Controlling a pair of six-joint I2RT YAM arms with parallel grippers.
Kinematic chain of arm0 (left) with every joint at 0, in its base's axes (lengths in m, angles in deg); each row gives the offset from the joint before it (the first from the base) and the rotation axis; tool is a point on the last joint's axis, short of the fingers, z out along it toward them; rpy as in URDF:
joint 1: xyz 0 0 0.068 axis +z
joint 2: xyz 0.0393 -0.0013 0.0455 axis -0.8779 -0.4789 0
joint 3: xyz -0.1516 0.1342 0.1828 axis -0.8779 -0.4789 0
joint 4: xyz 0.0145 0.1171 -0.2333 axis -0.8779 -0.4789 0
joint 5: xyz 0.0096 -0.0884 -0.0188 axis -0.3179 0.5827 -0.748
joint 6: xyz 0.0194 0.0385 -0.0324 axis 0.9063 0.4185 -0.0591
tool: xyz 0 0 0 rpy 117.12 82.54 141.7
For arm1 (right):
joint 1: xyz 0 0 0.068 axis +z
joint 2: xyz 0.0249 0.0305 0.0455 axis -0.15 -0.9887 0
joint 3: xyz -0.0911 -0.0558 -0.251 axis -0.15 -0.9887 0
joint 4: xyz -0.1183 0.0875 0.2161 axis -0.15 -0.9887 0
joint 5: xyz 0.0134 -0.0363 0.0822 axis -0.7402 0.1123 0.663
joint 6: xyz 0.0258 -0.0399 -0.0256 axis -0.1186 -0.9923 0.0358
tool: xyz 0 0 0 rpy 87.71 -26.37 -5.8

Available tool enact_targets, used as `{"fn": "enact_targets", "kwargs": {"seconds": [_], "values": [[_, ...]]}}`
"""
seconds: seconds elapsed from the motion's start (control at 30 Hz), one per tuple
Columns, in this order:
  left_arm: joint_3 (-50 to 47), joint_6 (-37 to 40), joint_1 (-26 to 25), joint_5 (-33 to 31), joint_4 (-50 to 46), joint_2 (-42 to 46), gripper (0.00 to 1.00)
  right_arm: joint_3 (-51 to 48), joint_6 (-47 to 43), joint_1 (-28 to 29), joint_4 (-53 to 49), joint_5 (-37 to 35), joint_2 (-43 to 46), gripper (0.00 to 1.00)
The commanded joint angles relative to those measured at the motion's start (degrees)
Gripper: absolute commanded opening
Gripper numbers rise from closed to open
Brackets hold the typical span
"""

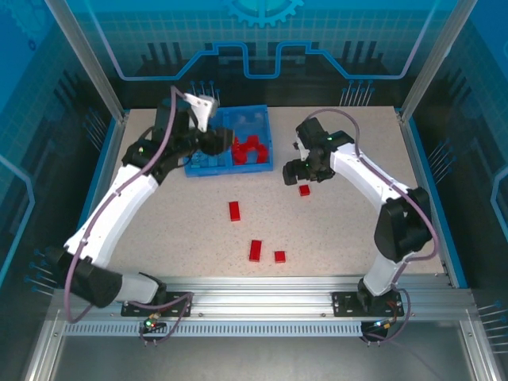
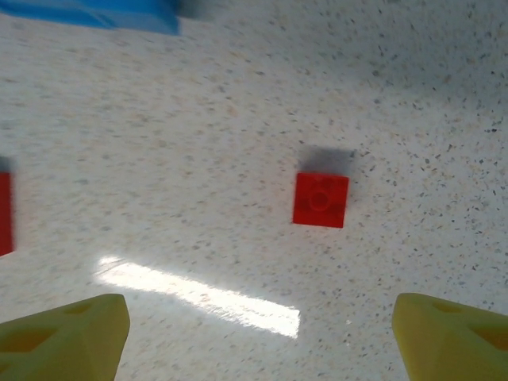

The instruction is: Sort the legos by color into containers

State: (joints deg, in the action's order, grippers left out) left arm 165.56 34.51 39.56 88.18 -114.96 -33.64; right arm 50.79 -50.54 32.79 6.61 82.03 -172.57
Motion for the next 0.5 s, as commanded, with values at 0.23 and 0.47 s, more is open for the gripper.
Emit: {"fn": "enact_targets", "kwargs": {"seconds": [0.23,0.47], "values": [[-15.08,19.22,-9.96,7.68,2.51,7.74,0.92,1.80,0.34,-3.59,2.96,-0.98,-12.59,0.81],[-16.89,17.18,-10.78,7.34,3.68,7.69,0.99,2.32,0.64,-3.69,3.15,-1.55,-18.00,0.65]]}}
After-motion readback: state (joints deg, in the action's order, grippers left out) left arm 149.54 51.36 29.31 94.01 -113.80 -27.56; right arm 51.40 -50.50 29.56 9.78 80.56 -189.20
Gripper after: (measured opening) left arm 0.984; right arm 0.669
